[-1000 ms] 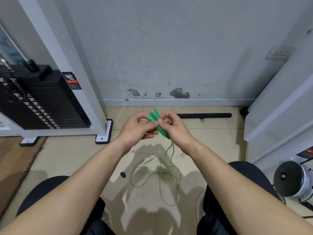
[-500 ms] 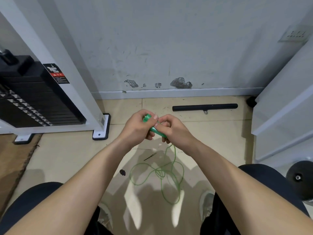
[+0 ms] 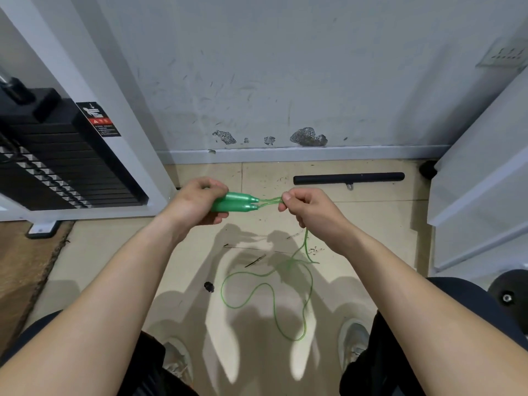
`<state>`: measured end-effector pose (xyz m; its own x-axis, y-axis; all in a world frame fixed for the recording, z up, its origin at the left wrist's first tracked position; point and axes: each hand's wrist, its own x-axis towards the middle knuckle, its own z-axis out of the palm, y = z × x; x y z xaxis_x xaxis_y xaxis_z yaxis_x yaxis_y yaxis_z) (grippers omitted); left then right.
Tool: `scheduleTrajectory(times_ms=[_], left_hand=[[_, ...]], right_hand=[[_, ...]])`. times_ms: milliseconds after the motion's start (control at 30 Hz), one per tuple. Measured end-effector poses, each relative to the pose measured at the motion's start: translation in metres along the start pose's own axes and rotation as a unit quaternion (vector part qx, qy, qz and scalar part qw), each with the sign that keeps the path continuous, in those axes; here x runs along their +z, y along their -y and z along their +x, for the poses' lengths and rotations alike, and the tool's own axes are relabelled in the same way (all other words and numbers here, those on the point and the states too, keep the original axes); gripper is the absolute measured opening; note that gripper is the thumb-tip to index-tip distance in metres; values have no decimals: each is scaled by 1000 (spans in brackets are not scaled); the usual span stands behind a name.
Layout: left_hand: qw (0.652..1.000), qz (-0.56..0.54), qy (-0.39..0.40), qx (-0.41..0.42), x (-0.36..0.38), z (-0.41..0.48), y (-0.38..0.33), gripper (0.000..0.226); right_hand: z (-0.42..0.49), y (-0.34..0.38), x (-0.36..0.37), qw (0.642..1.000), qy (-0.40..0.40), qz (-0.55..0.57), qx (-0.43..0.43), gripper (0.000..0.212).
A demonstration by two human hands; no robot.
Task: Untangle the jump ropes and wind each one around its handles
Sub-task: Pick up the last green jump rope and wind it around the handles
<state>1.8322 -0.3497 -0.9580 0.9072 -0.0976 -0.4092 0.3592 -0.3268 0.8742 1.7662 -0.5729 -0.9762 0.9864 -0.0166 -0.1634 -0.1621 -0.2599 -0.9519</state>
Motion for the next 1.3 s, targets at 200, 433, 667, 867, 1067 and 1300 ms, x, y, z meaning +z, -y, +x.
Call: scheduleTrajectory(times_ms=[200, 433, 667, 867, 1067, 1300], left_hand=[[991, 78, 71, 82, 16, -14, 3, 28], [956, -32, 273, 106, 42, -33, 7, 42], [939, -55, 335, 61, 43, -33, 16, 39], [922, -109, 372, 23, 45, -35, 17, 32], [916, -205, 345, 18, 45, -40, 9, 23], [947, -265, 170, 63, 42, -31, 8, 22]], right_hand=[[-8, 14, -4, 997, 78, -4, -21, 31], [-9, 16, -7, 992, 124, -34, -13, 29], [-4, 10, -12, 996, 81, -15, -31, 12], [-4, 13, -11, 996, 63, 4, -60, 11], [-2, 6, -11, 989, 49, 137, -13, 13], [-7, -4, 11, 996, 48, -12, 69, 18]])
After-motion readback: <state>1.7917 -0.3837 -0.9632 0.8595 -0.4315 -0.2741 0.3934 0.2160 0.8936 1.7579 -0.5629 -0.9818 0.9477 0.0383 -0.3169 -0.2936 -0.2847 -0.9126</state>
